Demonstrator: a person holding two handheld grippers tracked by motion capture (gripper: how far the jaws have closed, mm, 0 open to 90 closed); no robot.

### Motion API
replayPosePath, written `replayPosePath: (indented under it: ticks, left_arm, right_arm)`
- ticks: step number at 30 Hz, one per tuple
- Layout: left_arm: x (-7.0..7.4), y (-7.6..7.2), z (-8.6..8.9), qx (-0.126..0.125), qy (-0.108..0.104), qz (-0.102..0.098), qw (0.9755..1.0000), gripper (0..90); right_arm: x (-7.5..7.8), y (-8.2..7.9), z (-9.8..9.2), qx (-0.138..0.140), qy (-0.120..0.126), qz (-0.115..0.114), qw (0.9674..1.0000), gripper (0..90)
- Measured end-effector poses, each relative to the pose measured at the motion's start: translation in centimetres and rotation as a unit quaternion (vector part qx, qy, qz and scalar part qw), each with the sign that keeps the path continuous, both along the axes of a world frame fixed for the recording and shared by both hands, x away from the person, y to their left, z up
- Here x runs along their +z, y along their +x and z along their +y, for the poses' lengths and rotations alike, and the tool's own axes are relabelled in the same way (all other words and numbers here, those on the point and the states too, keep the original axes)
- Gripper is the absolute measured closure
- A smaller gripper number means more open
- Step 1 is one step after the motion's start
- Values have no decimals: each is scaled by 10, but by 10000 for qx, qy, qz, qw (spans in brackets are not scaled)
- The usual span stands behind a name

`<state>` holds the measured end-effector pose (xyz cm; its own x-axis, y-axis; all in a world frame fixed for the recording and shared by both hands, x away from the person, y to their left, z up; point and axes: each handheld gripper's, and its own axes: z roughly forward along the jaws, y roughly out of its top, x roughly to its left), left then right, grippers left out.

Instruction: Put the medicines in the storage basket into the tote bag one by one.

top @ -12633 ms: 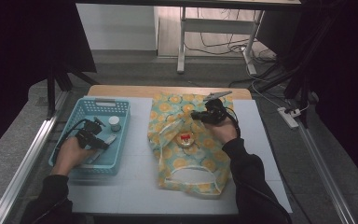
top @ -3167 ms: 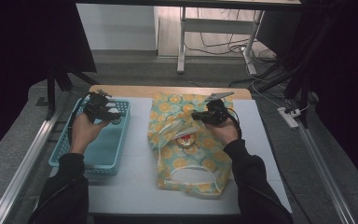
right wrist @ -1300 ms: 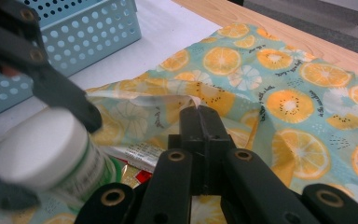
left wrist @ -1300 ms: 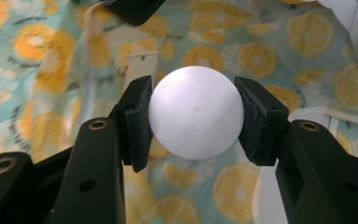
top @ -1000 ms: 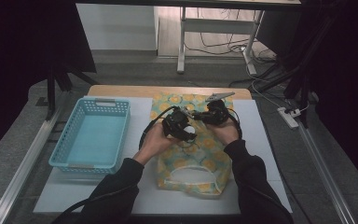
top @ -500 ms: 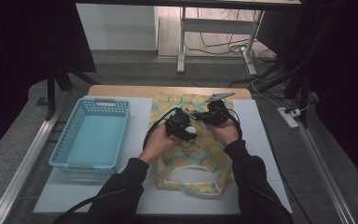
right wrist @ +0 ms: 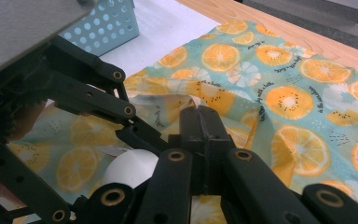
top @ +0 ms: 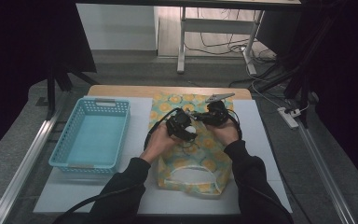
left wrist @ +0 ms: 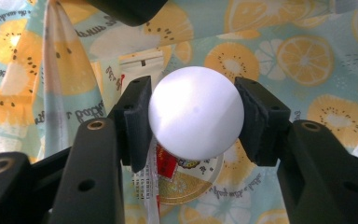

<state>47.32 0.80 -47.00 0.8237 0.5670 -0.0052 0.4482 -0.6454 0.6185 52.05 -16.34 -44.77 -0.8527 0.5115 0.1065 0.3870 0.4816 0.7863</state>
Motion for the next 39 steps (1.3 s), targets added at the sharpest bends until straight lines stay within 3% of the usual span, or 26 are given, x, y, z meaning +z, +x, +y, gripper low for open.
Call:
replayPosePath:
  ticks: [13, 19, 25, 30, 39]
  left_arm:
    - [24, -12, 11, -119, -531, -5, 9985, 257]
    - [28, -19, 18, -75, -469, -67, 9988, 178]
    - [29, -29, 27, 29, -583, -97, 9982, 111]
    - [32, -38, 37, -31, -883, 55, 9961, 59]
    - [36, -56, 48, -296, -1187, 127, 9924, 33]
  right_arm:
    - [1, -1, -4, -29, 40, -10, 10000, 900]
    - [2, -1, -4, -20, 50, -21, 10000, 900]
    - [4, -3, -4, 8, 61, -44, 10000, 900]
    - [4, -3, -4, 6, 60, -47, 10000, 900]
    - [5, -5, -3, 28, 54, -64, 10000, 900]
